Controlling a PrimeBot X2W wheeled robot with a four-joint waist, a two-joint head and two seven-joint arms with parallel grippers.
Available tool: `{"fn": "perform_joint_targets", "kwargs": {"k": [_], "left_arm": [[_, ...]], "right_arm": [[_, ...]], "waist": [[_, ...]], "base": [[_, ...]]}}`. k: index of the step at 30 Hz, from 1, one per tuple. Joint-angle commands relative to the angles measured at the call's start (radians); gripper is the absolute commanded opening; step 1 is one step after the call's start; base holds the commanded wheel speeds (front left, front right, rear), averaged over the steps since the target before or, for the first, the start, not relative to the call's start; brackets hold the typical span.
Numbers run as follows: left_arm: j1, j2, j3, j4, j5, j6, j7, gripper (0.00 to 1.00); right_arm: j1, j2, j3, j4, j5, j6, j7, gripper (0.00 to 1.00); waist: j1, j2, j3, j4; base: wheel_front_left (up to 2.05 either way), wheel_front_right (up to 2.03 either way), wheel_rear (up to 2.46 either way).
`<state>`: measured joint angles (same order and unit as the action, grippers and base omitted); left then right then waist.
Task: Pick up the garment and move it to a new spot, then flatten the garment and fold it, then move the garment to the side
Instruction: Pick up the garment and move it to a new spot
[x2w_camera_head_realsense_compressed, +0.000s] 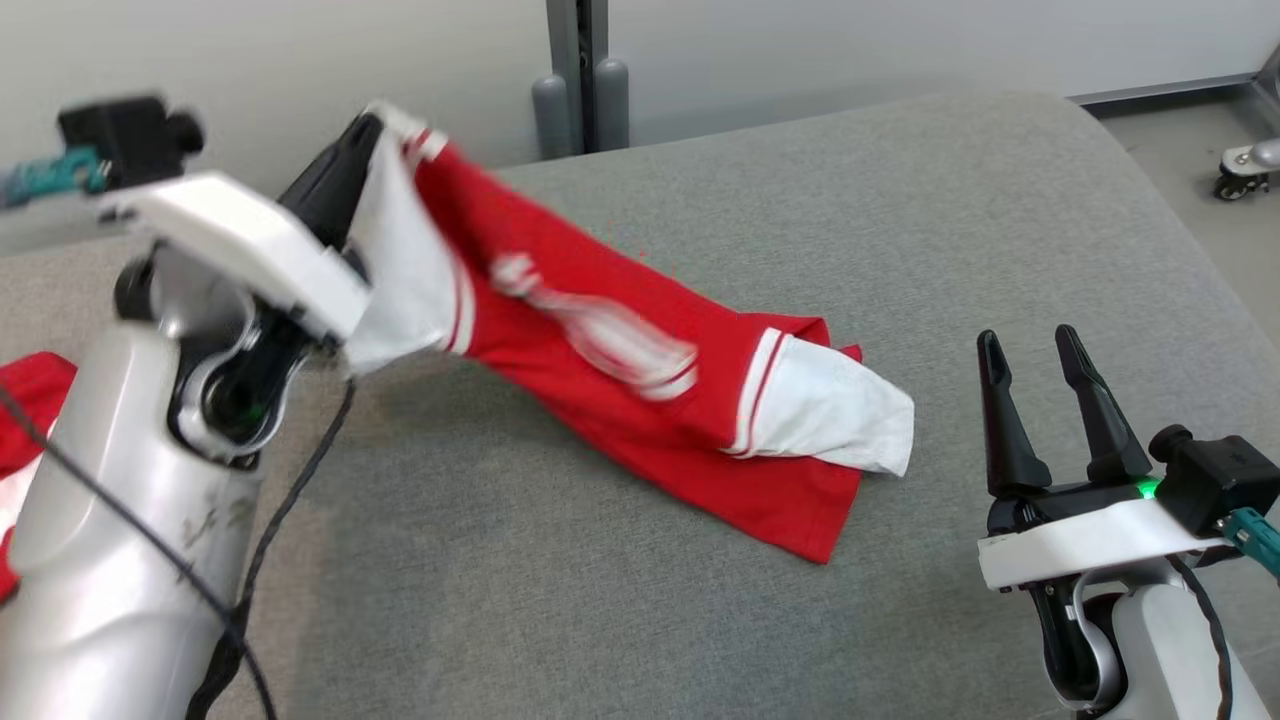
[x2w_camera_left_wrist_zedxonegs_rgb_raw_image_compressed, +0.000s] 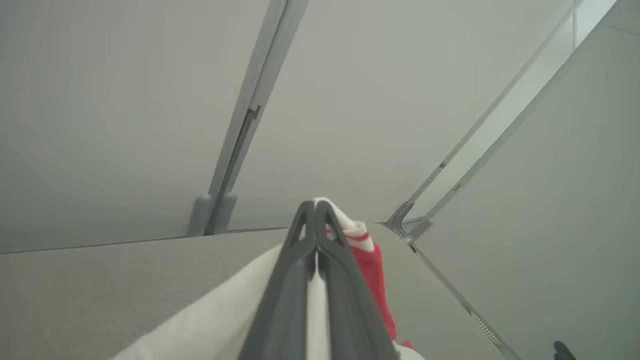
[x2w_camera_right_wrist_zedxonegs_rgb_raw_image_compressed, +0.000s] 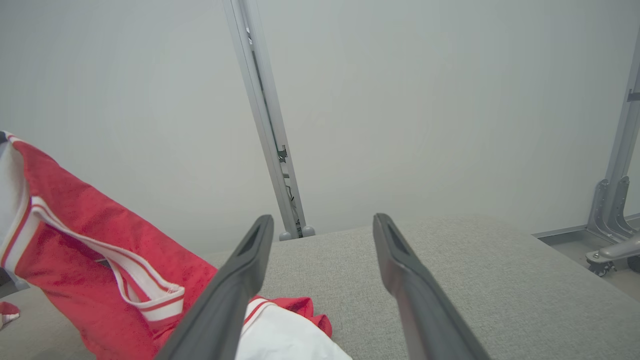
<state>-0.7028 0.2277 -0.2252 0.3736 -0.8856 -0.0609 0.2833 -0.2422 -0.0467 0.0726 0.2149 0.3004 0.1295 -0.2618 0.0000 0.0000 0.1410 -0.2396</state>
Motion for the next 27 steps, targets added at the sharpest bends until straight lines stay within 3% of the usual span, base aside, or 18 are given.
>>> {"fn": "perform_joint_targets", "kwargs": {"k": [1,9,22,23,24,25,27], "left_arm": [[0.020,0.015,0.018,0.007,-0.011,0.005,-0.014,0.00],[0.201,0.083,0.129,0.121,-0.045,0.009,-0.132,0.00],[0.306,0.052,0.141,0.314,-0.010,-0.028,-0.347,0.00],[0.305,0.048,0.137,0.329,-0.009,-0.035,-0.356,0.25],[0.303,0.044,0.133,0.341,-0.005,-0.038,-0.367,0.75],[0.300,0.042,0.128,0.351,0.000,-0.042,-0.380,1.00],[0.296,0.038,0.122,0.360,0.000,-0.051,-0.407,1.00]], "right_arm": [[-0.008,-0.007,-0.003,0.004,-0.001,0.002,-0.005,1.00],[-0.016,-0.007,-0.001,0.010,-0.012,0.002,-0.005,1.00],[-0.010,-0.007,-0.006,0.026,-0.059,0.002,-0.005,1.00],[-0.009,-0.007,-0.003,0.029,-0.062,0.002,-0.005,1.00],[-0.008,-0.007,0.000,0.031,-0.064,0.002,-0.005,1.00],[-0.006,-0.007,0.000,0.034,-0.068,0.002,-0.005,1.00],[-0.003,-0.007,0.001,0.036,-0.072,0.002,-0.005,1.00]], "waist": [[0.0000,0.0000,0.015,0.013],[0.0000,0.0000,0.049,0.050],[0.0000,0.0000,0.028,0.114],[0.0000,0.0000,0.025,0.117],[0.0000,0.0000,0.022,0.120],[0.0000,0.0000,0.019,0.123],[0.0000,0.0000,0.013,0.128]], "base": [[0.00,0.00,0.00],[0.00,0.00,0.00],[0.00,0.00,0.00],[0.00,0.00,0.00],[0.00,0.00,0.00],[0.00,0.00,0.00],[0.00,0.00,0.00]]}}
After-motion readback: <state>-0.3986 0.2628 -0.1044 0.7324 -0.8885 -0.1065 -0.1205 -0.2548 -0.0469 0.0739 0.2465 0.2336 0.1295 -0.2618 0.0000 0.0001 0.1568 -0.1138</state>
